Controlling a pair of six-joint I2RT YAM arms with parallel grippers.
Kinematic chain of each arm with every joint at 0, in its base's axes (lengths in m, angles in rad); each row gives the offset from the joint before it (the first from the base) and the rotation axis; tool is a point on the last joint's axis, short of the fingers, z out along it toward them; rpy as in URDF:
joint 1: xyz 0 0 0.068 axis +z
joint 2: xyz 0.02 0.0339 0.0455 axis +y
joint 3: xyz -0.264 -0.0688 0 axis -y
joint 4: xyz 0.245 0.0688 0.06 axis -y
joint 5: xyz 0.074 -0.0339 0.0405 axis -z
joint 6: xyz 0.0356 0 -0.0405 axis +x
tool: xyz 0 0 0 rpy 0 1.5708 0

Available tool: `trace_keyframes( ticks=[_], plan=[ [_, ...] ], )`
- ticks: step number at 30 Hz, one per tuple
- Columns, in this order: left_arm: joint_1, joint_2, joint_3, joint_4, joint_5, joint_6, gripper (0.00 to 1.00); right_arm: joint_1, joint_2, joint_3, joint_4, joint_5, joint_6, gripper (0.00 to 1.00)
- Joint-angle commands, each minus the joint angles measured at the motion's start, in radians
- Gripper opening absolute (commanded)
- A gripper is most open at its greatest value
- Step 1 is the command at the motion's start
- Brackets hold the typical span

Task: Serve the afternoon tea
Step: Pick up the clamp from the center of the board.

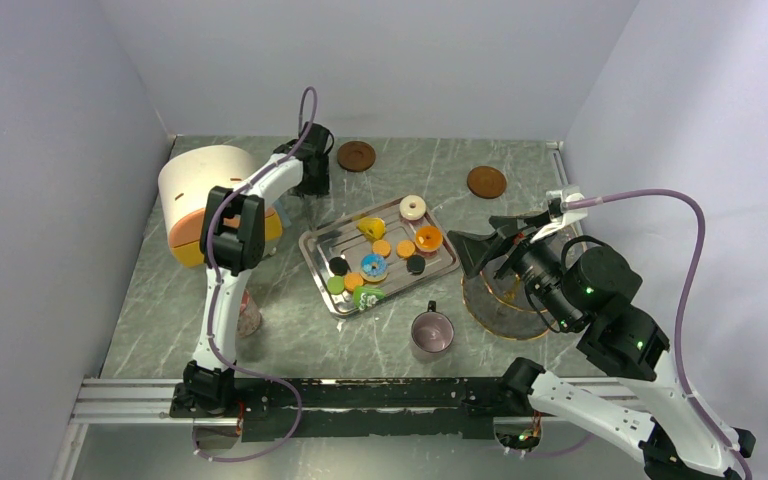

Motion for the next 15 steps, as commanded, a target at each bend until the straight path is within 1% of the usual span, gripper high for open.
trace_keyframes(
  ticks=[1,7,11,15],
  plan=[
    [-0.009,0.021,0.013,-0.005,-0.055,0.041,0.58,-0.002,-0.015,-0.001,0.002,0.023,-0.015,1.0],
    [-0.028,-0.004,0.052,-0.035,-0.077,0.075,0.51,-0.001,-0.014,0.003,0.0,0.023,-0.015,1.0],
    [-0.03,-0.042,0.095,-0.065,-0.038,0.08,0.47,0.0,-0.017,0.002,0.006,0.025,-0.013,1.0],
    [-0.03,-0.109,0.102,-0.077,0.018,0.093,0.47,0.001,-0.02,0.0,0.005,0.026,-0.006,1.0]
  ],
)
